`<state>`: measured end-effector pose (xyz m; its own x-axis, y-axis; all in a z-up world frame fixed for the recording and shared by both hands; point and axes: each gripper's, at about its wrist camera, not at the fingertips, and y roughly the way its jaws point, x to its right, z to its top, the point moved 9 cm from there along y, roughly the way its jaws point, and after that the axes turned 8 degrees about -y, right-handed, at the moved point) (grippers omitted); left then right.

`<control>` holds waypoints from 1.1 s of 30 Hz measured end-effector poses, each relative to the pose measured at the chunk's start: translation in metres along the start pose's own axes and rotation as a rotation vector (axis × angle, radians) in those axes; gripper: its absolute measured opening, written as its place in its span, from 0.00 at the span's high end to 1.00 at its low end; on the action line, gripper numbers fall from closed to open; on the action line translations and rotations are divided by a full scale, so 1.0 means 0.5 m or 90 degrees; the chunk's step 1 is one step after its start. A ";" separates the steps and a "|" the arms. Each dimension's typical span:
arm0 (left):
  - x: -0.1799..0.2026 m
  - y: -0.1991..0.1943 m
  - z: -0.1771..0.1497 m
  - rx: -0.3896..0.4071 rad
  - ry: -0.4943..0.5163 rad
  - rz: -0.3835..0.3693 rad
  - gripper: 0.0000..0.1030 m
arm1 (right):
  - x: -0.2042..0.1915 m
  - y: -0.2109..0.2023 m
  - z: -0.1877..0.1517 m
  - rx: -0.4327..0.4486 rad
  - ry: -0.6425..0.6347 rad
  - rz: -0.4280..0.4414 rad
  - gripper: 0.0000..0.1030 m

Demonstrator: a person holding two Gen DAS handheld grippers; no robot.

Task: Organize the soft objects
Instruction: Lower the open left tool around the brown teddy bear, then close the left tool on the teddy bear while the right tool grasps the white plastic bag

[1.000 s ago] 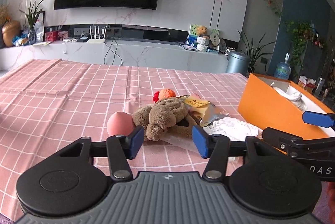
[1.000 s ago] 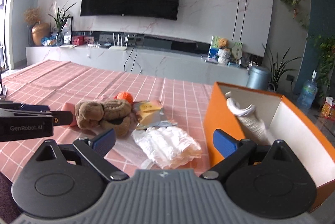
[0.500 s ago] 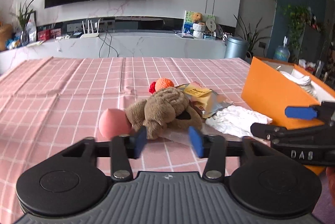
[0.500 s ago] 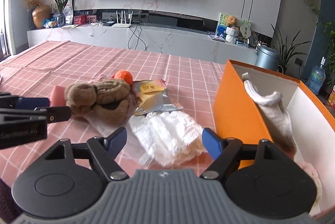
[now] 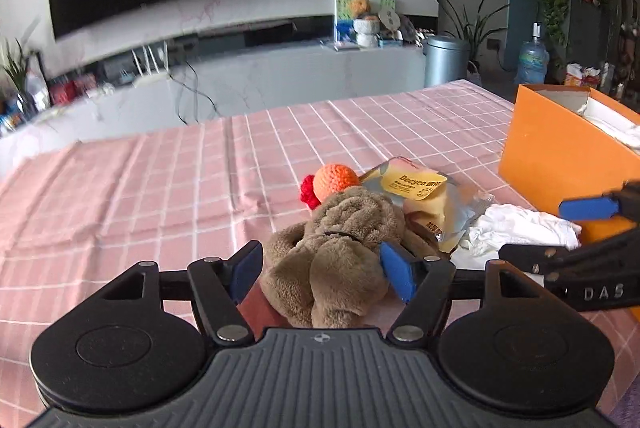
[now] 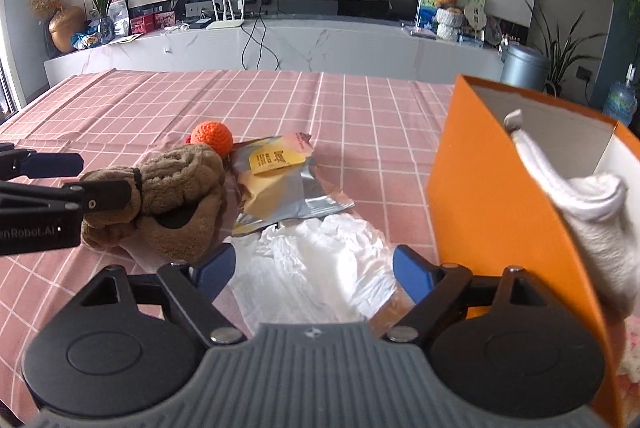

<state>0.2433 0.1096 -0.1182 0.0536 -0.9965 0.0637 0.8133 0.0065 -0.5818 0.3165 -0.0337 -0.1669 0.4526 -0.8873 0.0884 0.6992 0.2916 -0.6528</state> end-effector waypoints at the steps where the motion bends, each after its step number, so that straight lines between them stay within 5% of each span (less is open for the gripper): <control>1: -0.003 0.008 0.000 -0.012 -0.007 -0.015 0.23 | 0.000 0.007 -0.003 -0.006 0.003 0.005 0.18; 9: 0.000 0.039 -0.013 -0.060 -0.001 -0.033 0.25 | 0.017 0.040 -0.028 -0.040 0.051 0.031 0.31; 12: 0.010 0.048 -0.018 -0.076 0.020 -0.028 0.29 | 0.028 0.042 -0.033 -0.043 0.064 0.031 0.43; 14: 0.017 0.057 -0.025 -0.088 0.040 -0.019 0.33 | 0.033 0.043 -0.036 -0.046 0.058 0.017 0.63; 21: 0.034 0.065 -0.035 -0.104 0.057 0.001 0.49 | 0.033 0.041 -0.038 -0.043 0.013 -0.007 0.74; 23: 0.038 0.058 -0.030 -0.095 0.059 0.008 0.52 | 0.033 0.034 -0.033 -0.040 0.008 -0.011 0.87; 33: 0.049 -0.013 -0.005 -0.039 0.034 0.009 0.53 | 0.036 -0.032 -0.011 0.014 -0.038 -0.058 0.93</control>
<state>0.2380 0.0847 -0.1148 0.0328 -0.9994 0.0130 0.7756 0.0172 -0.6310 0.3107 -0.0563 -0.1590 0.4178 -0.8880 0.1920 0.7510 0.2186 -0.6231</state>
